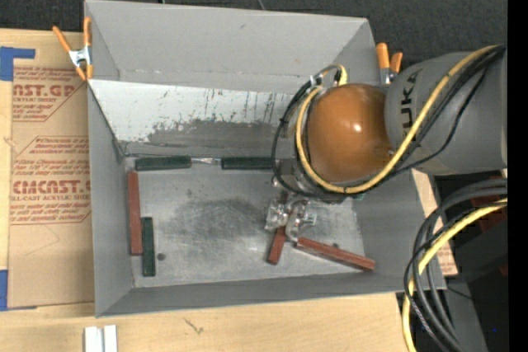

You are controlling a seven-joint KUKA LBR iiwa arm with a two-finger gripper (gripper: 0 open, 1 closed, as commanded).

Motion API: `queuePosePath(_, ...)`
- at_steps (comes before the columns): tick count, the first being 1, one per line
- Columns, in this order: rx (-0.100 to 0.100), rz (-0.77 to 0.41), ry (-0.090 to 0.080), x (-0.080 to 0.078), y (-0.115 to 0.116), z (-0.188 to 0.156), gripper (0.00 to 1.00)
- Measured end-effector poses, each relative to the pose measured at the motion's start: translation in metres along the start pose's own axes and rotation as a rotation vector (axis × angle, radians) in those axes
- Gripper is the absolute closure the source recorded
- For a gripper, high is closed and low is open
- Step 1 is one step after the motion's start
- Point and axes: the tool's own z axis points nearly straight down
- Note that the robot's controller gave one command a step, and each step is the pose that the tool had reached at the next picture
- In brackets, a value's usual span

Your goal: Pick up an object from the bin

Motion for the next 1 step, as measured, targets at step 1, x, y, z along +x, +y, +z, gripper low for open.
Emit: queuePosePath(1, 0.0, 0.0, 0.0, 0.0, 0.0, 0.0, 1.0)
